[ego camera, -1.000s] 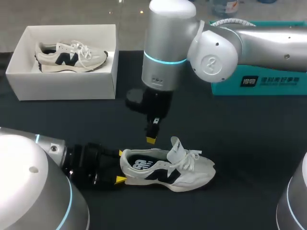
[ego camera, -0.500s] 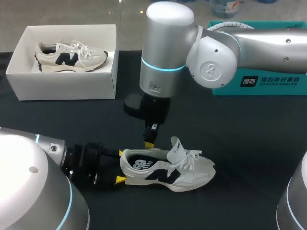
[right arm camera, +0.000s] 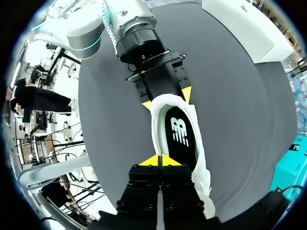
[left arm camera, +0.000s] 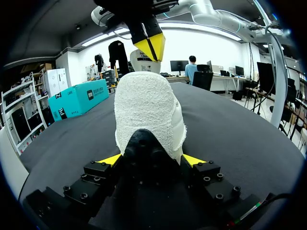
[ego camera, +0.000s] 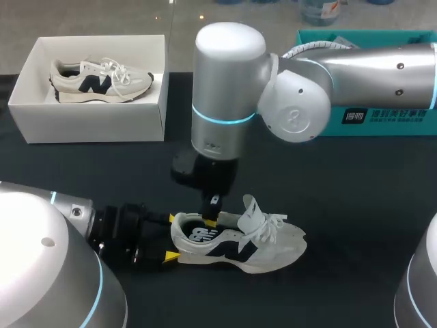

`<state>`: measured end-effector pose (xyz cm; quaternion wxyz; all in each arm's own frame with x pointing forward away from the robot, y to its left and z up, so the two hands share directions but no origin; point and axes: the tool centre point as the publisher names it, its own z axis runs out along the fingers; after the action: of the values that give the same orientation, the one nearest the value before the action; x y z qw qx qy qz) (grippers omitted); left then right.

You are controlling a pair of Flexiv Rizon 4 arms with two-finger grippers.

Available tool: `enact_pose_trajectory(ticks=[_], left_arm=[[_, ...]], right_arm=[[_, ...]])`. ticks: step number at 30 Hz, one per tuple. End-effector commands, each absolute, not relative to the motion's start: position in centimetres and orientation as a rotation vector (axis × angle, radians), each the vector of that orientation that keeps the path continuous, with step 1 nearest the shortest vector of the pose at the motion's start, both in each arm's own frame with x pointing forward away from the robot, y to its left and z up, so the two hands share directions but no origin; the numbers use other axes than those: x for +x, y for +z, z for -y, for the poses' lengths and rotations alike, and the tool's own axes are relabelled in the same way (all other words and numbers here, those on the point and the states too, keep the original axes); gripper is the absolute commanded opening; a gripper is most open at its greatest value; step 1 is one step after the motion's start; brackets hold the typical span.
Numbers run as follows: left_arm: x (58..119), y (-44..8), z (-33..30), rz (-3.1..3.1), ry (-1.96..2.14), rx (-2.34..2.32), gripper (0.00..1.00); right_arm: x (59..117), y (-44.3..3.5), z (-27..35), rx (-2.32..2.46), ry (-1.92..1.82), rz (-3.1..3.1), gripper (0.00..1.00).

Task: Take the shoe out of the shoebox, open the shoe tongue, remove and reinsert the insole, then place the shoe into the shoebox

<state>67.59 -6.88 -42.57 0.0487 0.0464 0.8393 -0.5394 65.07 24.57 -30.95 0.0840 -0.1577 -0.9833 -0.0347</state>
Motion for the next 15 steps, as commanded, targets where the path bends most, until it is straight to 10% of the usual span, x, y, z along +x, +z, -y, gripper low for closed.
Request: enact_pose_trajectory(ticks=[1,15], left_arm=[[67.6,-42.9,6.8,-2.56,-1.641,0.143,0.0],[67.6,-42.9,6.8,-2.56,-1.641,0.143,0.0]], right_arm=[[64.4,-32.1,-25.0,-0.472,-0.09,2.954,0.0],[65.2,-33.5,-23.1,-0.478,-0.037,3.026,0.0]])
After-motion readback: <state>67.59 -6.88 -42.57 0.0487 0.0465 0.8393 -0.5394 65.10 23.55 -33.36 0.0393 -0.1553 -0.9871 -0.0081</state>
